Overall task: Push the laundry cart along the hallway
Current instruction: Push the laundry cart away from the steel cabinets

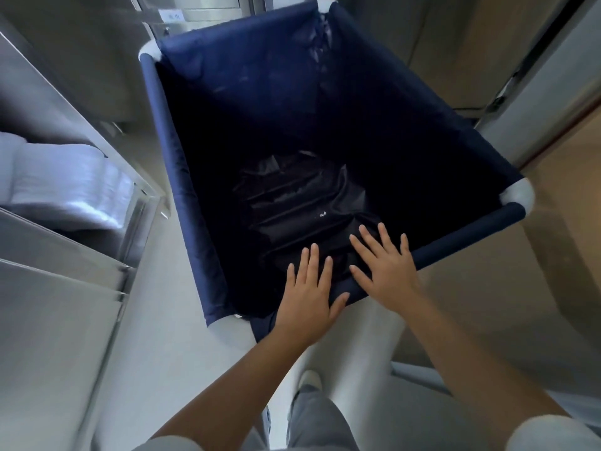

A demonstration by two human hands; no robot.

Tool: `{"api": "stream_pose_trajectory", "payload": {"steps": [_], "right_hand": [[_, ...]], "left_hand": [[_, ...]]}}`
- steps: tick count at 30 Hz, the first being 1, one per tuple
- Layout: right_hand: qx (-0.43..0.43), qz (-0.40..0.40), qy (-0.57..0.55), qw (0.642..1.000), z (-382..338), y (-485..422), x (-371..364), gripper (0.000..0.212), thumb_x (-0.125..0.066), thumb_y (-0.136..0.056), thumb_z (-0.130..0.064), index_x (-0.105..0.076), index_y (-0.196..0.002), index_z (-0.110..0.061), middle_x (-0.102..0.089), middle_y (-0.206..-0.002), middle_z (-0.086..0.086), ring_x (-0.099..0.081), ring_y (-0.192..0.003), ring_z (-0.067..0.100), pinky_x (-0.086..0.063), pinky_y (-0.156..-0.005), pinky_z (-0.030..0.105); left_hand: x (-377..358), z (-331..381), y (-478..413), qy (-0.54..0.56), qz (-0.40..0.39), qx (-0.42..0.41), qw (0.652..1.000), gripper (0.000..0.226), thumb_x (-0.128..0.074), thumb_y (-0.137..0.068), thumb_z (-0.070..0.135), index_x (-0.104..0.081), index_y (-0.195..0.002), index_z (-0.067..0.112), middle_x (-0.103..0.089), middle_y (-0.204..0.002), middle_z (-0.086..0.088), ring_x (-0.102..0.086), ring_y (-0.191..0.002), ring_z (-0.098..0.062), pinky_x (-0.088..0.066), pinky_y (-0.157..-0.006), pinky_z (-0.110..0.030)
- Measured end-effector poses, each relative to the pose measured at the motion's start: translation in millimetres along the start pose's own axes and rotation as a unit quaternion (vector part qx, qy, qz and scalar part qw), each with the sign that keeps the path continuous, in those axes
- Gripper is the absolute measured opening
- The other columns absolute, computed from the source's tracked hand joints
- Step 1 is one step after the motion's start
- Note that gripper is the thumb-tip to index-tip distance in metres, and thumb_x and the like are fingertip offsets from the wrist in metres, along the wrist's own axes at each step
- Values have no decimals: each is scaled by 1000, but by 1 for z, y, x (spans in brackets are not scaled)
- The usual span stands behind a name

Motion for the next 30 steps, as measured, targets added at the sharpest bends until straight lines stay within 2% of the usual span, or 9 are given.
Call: {"api": "stream_pose_trajectory", "payload": {"steps": [6, 15, 21, 24, 26, 30], "right_hand": [[2, -19, -3, 1000, -5, 3, 5, 57, -31, -89, -45, -52, -132, -13, -51, -136, 10, -41, -128, 42, -31, -100, 64], [9, -17, 15, 1000, -32, 9, 4, 55, -32, -89, -45, -58, -126, -14, -58, -130, 5, -47, -123, 42, -35, -96, 63], [-10, -17, 12, 1000, -74, 16, -4, 55, -32, -89, -45, -58, -126, -14, -58, -130, 4, -47, -123, 41, -37, -96, 62], [-26, -10, 7, 1000, -102, 21, -8, 55, -32, -89, -46, -57, -126, -14, -58, -130, 5, -48, -123, 41, -36, -95, 63], [-37, -12, 0, 999, -124, 24, -11, 53, -35, -89, -45, -57, -126, -15, -58, -130, 5, -47, -123, 41, -35, -96, 63], [-58, -27, -31, 997, -170, 31, -18, 50, -46, -90, -41, -50, -132, -15, -50, -138, 5, -36, -131, 41, -25, -104, 62]], "left_hand": [[-2, -3, 6, 6, -6, 21, 1000, 75, -2, -87, 60, -3, -147, 15, 12, -154, -13, 15, -141, -26, 3, -113, -43], [-2, -24, 21, -6, 2, -8, 1000, 69, 0, -87, 59, -2, -147, 24, 7, -156, -3, 12, -142, -24, 0, -113, -46], [0, -60, 44, -13, 0, -30, 999, 71, 5, -85, 60, -1, -147, 25, 7, -156, -3, 17, -140, -22, -1, -113, -46], [4, -83, 59, -10, 1, -43, 999, 71, 2, -86, 60, -4, -147, 24, 5, -156, -3, 13, -141, -24, -4, -113, -47], [6, -100, 71, -14, -4, -53, 998, 71, 2, -86, 61, -2, -147, 24, 7, -156, -2, 18, -139, -22, -2, -113, -47], [9, -140, 96, -33, -11, -70, 997, 71, 3, -85, 60, 1, -146, 25, 8, -156, -1, 23, -135, -19, -1, -113, -46]]}}
Point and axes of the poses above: each hand's wrist, its own y-axis away from the middle knuckle, its own x-axis out of the back of the hand, z = x × y, the point moved 1 cm from there along -y, towards the middle knuckle
